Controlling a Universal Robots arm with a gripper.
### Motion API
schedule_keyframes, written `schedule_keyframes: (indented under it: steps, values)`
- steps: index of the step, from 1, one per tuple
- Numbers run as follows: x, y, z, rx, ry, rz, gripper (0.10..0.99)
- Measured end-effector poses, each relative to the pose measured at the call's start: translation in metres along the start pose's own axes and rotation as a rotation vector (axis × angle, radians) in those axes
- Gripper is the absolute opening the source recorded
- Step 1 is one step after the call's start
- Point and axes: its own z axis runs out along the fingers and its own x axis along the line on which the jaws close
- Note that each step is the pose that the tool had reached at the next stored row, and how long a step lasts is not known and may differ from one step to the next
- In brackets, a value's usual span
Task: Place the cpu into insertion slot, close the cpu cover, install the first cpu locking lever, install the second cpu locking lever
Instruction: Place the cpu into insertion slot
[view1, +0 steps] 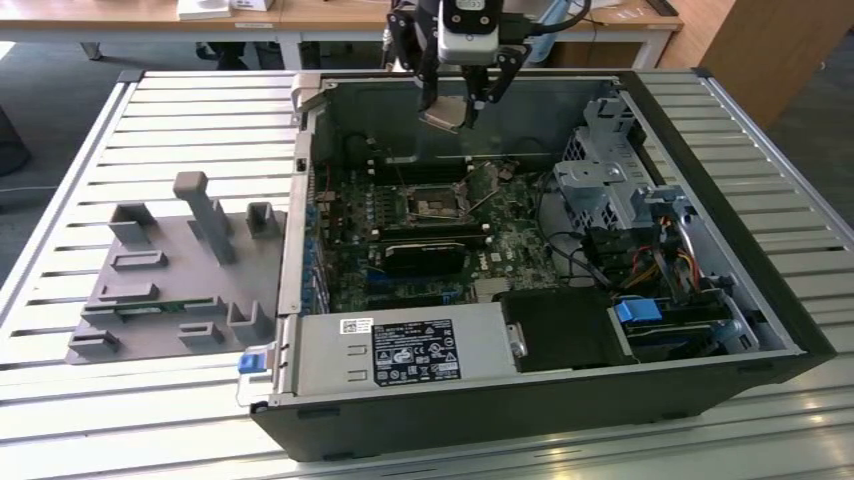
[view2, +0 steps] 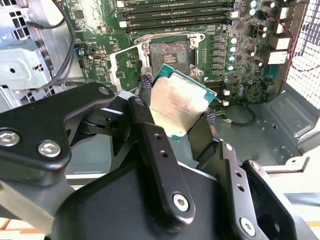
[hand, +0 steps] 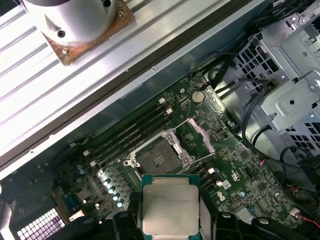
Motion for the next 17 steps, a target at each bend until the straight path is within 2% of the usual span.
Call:
schedule_keyframes:
  steps: [17]
  values:
    - [0.0000, 0.0000, 0.0001, -0.001, -0.0060, 0.070, 0.541]
